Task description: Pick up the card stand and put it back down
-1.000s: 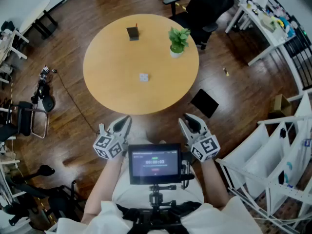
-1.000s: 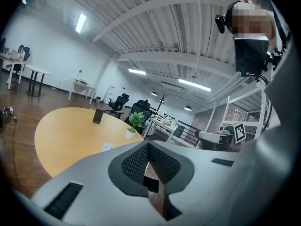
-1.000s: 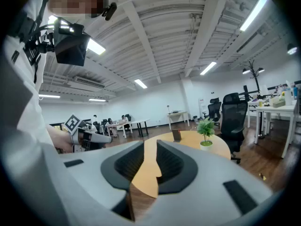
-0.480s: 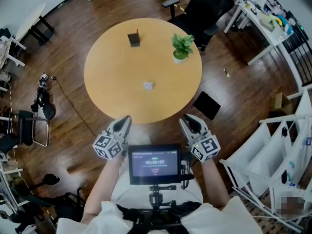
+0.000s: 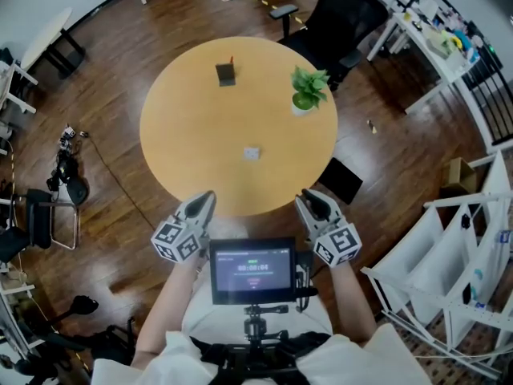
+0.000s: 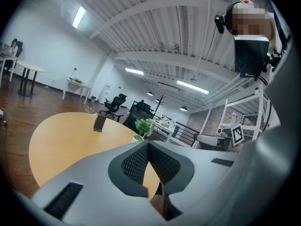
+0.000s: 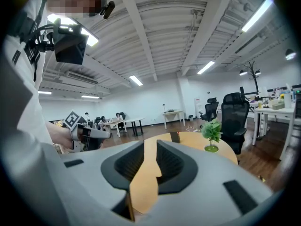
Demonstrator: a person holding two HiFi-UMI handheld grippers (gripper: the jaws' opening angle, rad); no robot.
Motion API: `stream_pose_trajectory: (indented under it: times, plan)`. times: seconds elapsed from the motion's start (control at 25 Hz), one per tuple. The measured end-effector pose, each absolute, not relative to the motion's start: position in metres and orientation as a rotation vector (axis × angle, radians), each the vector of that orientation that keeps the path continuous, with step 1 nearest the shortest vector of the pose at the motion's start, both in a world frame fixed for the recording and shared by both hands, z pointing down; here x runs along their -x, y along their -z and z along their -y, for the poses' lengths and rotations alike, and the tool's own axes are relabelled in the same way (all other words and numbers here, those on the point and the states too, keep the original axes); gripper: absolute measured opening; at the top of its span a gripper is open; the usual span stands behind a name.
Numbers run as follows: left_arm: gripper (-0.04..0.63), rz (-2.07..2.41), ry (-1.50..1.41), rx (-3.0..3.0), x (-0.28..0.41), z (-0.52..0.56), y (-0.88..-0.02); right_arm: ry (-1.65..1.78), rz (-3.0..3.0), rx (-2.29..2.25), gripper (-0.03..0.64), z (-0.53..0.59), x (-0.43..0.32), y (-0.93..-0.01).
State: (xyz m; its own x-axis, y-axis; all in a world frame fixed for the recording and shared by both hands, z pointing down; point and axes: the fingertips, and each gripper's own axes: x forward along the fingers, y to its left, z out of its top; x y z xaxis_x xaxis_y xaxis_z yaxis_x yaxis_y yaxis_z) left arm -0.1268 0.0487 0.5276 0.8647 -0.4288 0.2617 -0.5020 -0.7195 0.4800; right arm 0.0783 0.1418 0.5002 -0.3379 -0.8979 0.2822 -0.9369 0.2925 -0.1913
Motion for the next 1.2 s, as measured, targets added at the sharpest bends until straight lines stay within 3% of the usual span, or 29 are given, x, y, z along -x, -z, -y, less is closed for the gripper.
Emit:
stream_pose_trajectory:
  times: [0.48,1.2]
  plan:
    - [-0.006,0.582,-0.195,-2.515,0.143,-0.009,-0.538,-0.451,2.375,-1.841,0.094,-0.105,-0.059,-0.505]
    - [-0.006,0.639,-0.191,-2.45,0.129,0.008,-0.547,-0.518,2.373,-1.775,0.094,-0.079,-0.087,-0.519]
